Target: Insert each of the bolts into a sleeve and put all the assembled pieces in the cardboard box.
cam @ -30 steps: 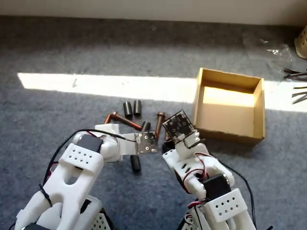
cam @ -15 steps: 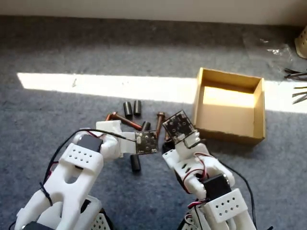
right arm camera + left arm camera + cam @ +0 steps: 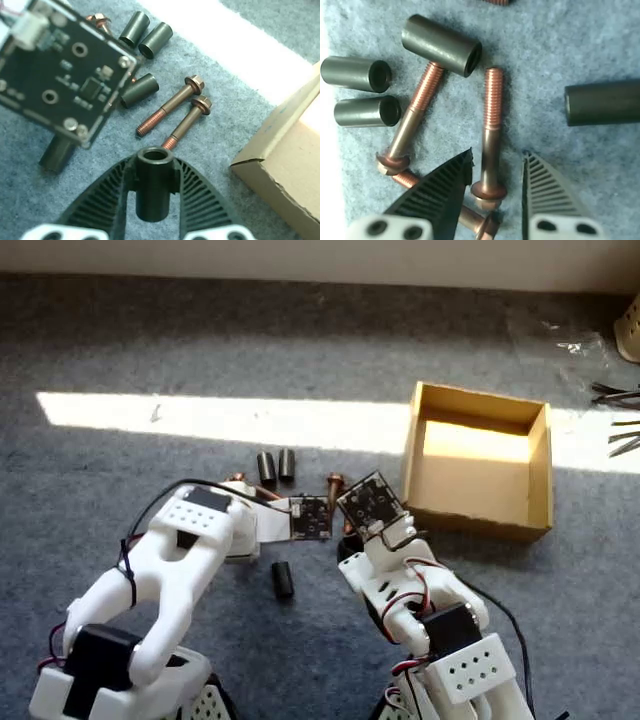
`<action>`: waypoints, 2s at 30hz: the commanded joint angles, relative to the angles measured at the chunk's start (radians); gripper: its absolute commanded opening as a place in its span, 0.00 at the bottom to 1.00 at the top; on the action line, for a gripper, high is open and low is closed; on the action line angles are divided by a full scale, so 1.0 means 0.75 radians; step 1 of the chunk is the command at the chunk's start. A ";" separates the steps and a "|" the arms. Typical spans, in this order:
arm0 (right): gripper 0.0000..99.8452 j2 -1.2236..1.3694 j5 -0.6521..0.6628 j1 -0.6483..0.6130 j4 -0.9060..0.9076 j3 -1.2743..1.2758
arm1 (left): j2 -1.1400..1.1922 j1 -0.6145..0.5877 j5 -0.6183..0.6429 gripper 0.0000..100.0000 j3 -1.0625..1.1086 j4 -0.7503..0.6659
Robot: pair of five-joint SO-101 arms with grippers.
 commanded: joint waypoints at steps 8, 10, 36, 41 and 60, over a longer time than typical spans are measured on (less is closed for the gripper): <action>0.01 -0.024 0.029 0.019 -0.034 -0.009 | 0.154 -0.083 -0.110 0.15 -0.134 -0.012; 0.01 -0.024 0.029 0.019 -0.034 -0.009 | 0.154 -0.120 -0.113 0.15 -0.148 -0.012; 0.01 -0.024 0.029 0.019 -0.034 -0.009 | 0.171 -0.191 -0.223 0.07 -0.167 0.141; 0.01 -0.024 0.029 0.019 -0.034 -0.009 | 0.165 -0.191 -0.219 0.07 -0.161 0.139; 0.01 -0.024 0.029 0.019 -0.075 0.034 | 0.154 -0.191 -0.489 0.07 -0.298 0.149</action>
